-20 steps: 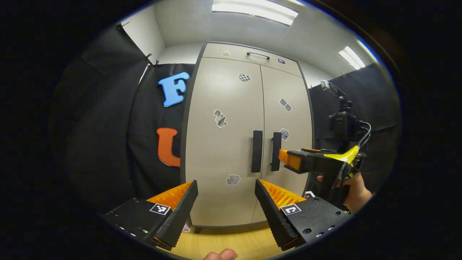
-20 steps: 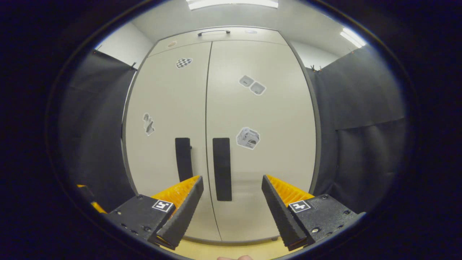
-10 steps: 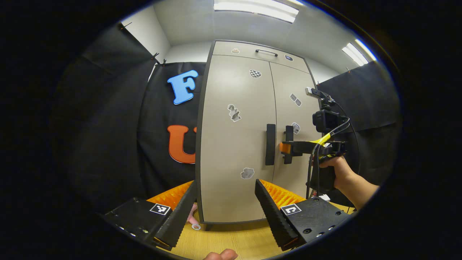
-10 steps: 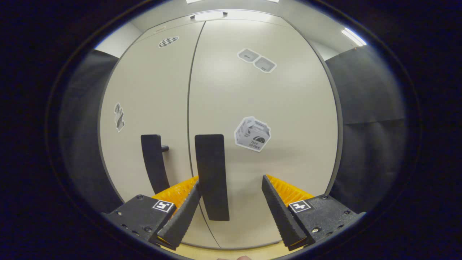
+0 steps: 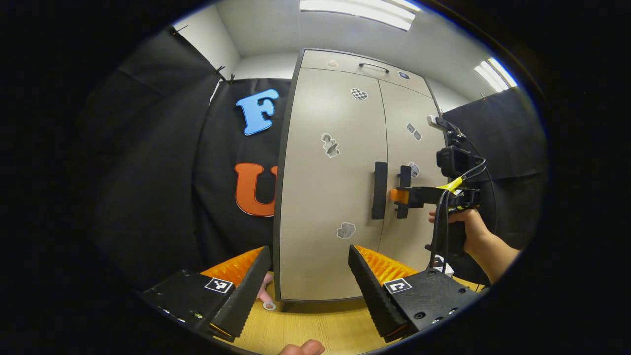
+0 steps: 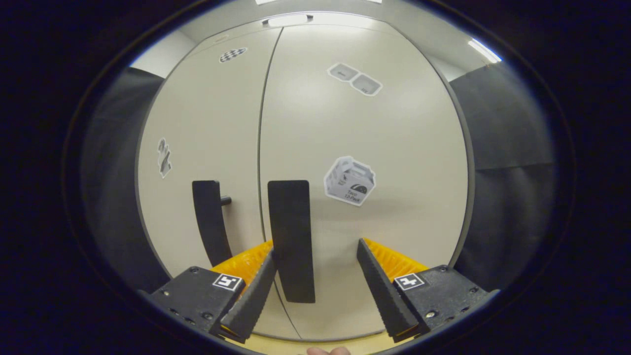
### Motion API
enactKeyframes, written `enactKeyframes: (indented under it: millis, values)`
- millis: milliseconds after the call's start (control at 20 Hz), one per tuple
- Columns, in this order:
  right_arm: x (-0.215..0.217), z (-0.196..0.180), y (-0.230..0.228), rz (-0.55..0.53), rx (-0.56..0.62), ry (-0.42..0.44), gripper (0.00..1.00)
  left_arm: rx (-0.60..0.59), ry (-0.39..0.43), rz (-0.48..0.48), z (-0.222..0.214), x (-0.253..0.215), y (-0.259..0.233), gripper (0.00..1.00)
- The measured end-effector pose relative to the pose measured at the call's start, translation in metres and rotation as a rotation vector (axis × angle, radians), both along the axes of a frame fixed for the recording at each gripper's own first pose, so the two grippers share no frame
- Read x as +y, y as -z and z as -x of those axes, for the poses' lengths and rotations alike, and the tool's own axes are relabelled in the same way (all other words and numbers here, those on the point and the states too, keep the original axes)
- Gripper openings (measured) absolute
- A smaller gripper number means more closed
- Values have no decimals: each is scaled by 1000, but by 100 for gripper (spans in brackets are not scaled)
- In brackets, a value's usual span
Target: Open the right door of the double-door shoe cabinet with the right hand, and open the left door with the left hand.
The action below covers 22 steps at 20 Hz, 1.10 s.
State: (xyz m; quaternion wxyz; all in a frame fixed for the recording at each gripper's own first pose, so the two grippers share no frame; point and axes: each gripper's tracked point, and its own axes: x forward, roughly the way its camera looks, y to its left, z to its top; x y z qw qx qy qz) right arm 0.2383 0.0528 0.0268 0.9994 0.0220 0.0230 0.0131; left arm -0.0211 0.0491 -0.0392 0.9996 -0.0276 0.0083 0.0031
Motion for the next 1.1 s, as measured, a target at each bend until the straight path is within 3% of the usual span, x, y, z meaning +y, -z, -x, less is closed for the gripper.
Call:
enactKeyframes:
  millis: [200,400,450,500,600,750,1100]
  values:
    - [1,0,1,-4,9,-1,93,-13,3,0,2,-1,-2,95]
    - [20,1,4,0,15,-28,58,-16,-10,-3,8,1,-4,95]
    - [20,2,3,14,7,-18,31,-15,-13,-2,9,2,-4,95]
    - [19,2,4,13,4,-23,33,-15,-16,1,11,3,-3,95]
    - [19,1,3,-30,17,-46,28,-19,-20,8,11,6,-2,95]
    - [19,6,4,-6,38,-69,24,-23,-21,5,13,9,-1,95]
    - [4,58,6,10,38,-147,24,-29,-27,-31,17,6,-6,95]
